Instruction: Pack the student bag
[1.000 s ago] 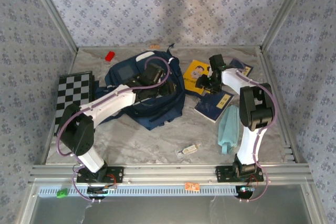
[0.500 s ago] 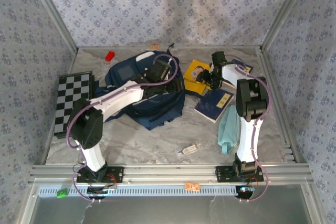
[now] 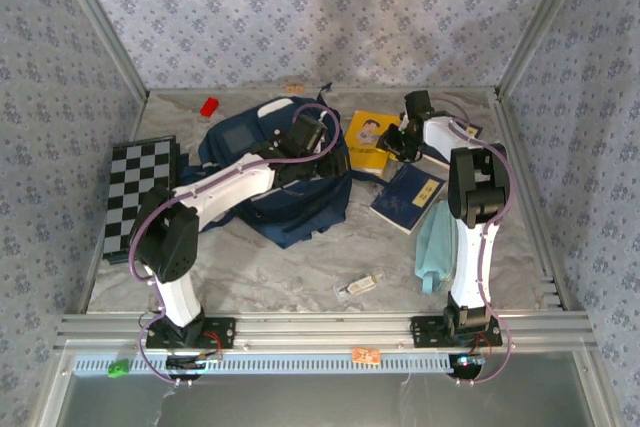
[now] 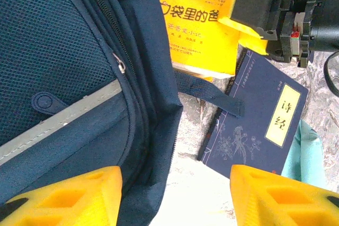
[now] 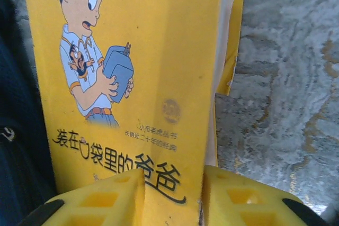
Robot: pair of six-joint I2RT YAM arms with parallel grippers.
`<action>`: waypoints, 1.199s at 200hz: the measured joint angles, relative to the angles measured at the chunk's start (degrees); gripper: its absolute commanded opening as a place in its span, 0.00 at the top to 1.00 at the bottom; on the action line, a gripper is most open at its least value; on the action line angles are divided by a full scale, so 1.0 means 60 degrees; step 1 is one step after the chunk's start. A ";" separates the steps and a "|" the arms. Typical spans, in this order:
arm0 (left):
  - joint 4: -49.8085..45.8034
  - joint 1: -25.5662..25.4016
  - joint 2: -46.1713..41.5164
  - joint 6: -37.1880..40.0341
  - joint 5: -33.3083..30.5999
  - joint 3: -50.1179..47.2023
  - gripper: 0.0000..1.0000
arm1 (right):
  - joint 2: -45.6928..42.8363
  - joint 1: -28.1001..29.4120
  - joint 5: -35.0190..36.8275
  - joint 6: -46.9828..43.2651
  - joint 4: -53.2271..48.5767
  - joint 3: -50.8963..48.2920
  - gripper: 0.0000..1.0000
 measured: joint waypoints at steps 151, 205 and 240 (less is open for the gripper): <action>-0.0007 0.0036 -0.0029 0.0015 0.0007 0.0000 0.44 | -0.0583 -0.0237 -0.1206 0.0106 0.0412 0.0018 1.00; -0.0120 0.0794 -0.1439 -0.0211 0.0412 -0.0514 0.38 | -0.1792 -0.0470 -0.1898 0.0219 0.0211 0.0386 1.00; -0.0015 0.1829 -0.3107 -0.0517 0.0878 -0.1439 0.30 | -0.3162 -0.0335 -0.2546 0.0484 0.0346 0.0248 1.00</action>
